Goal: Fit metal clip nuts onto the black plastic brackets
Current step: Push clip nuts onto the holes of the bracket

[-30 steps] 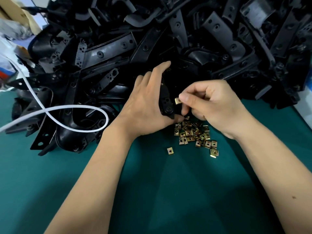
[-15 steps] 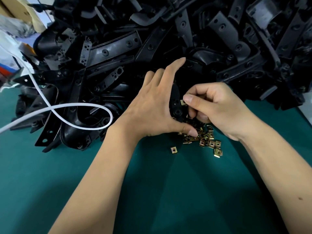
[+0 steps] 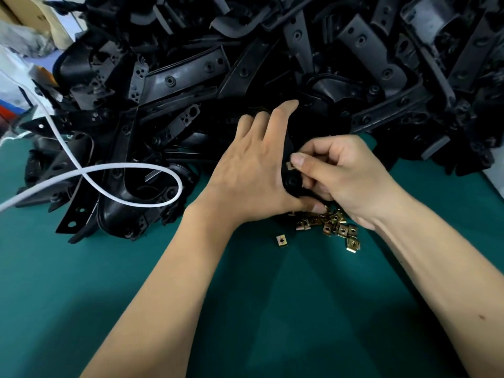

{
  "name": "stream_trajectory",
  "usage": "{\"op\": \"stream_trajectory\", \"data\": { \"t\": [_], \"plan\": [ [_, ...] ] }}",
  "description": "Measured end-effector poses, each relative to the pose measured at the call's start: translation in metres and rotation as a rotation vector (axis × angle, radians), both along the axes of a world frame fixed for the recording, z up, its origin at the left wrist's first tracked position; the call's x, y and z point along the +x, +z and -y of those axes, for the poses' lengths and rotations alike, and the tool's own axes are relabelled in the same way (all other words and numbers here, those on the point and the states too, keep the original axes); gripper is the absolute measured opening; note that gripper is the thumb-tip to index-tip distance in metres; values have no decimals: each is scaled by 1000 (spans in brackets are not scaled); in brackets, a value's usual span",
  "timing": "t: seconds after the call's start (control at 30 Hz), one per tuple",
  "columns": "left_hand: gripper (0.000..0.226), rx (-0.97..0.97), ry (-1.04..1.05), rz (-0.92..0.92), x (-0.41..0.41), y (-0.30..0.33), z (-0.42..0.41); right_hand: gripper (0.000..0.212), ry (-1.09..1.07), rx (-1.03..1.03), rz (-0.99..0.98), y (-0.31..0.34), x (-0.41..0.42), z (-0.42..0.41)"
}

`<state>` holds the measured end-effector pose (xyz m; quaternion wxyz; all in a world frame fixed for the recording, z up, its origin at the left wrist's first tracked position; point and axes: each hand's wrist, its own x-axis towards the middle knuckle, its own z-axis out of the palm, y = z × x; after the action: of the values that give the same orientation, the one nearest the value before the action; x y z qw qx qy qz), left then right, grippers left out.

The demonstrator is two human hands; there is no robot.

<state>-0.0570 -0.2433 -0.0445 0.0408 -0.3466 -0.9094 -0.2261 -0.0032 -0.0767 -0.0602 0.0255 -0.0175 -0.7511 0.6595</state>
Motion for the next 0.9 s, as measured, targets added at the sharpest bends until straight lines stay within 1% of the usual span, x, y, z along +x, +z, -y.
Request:
{"op": "stream_trajectory", "data": {
  "t": [0.07, 0.17, 0.43, 0.57, 0.63, 0.73, 0.77, 0.83, 0.9],
  "plan": [
    [149, 10, -4, 21, 1, -1, -1, 21, -8, 29, -9, -1, 1, 5],
    [149, 29, 9, 25, 1, -1, -1, 23, -37, 8, -16, -2, 1, 8],
    [150, -20, 35, 15, -1, -1, 1, 24, -78, 80, -51, -2, 3, 15],
    [151, -19, 56, 2, -4, -4, 2, 22, -55, 115, -70, 2, 2, 15],
    [152, -1, 58, 37, -9, -6, 4, 20, -31, 220, -116, 8, 1, 11],
    [149, 56, 89, 112, -21, -7, 16, 18, -27, 473, -177, 15, 3, 0],
    [147, 86, 102, 135, -25, -7, 21, 19, 10, 543, -188, 18, 5, -3],
    [141, 135, 106, 168, -28, -8, 28, 19, 202, 627, -193, 25, 12, -5],
    [139, 138, 95, 170, -28, -8, 29, 22, 402, 728, -187, 28, 17, 0]
  ]
}}
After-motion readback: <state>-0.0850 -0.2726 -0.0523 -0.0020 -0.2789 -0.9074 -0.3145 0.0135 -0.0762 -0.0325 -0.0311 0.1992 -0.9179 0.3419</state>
